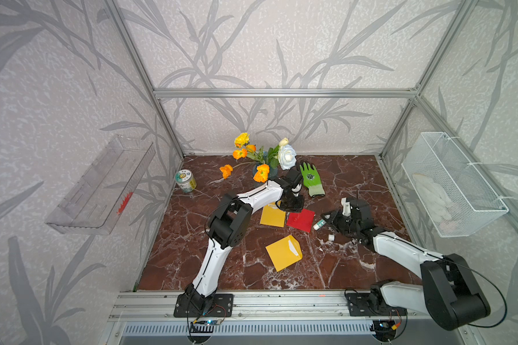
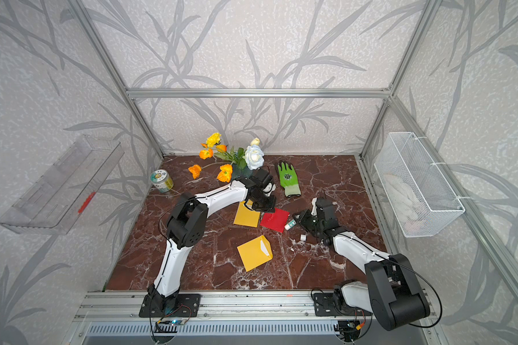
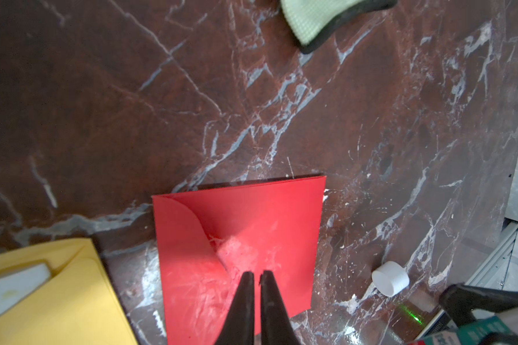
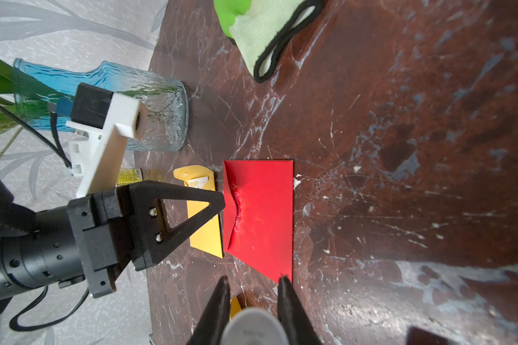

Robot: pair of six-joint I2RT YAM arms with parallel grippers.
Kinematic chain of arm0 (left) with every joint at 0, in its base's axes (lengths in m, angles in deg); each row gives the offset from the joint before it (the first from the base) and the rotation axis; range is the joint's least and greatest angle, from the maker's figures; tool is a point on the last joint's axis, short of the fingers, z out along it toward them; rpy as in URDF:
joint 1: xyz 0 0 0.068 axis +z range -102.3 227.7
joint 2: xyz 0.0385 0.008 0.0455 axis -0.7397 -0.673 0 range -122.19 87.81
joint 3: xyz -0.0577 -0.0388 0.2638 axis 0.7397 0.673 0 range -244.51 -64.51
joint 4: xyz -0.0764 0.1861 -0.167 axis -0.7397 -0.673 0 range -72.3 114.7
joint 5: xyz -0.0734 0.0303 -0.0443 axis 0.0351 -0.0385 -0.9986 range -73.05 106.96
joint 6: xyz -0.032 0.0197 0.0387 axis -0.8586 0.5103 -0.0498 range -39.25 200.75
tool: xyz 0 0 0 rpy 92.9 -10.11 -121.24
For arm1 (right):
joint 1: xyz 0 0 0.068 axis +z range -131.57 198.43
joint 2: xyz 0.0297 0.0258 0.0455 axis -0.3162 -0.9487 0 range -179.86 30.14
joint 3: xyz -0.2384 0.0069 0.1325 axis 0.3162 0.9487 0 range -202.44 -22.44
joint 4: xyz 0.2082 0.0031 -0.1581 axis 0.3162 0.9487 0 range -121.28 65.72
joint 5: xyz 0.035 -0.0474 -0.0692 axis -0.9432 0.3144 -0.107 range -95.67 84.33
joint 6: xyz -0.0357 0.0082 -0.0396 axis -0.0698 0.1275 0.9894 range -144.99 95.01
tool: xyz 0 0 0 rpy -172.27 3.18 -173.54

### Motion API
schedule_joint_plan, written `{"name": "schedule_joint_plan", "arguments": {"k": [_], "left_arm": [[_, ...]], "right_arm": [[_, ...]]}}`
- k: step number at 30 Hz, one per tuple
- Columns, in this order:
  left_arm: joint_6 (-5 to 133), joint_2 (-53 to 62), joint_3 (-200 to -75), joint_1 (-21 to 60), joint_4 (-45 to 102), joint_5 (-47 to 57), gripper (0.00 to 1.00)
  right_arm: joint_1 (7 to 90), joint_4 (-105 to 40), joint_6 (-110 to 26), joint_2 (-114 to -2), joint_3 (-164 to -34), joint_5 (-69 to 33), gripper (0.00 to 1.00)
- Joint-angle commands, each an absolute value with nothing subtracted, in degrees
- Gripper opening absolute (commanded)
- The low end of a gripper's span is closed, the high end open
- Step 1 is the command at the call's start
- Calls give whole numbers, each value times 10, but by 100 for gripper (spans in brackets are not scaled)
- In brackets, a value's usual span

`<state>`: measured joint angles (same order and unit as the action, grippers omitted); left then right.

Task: Seal the envelope with a glue stick
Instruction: Close the envelope at the center of the board.

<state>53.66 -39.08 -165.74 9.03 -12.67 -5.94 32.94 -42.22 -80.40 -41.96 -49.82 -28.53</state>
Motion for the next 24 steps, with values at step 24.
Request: {"name": "schedule_joint_plan", "arguments": {"k": [24], "left_arm": [[550,-390,-1584,79,-146,32,9]], "right_arm": [[335,-410,-789,-410,-506,-284,0]]}}
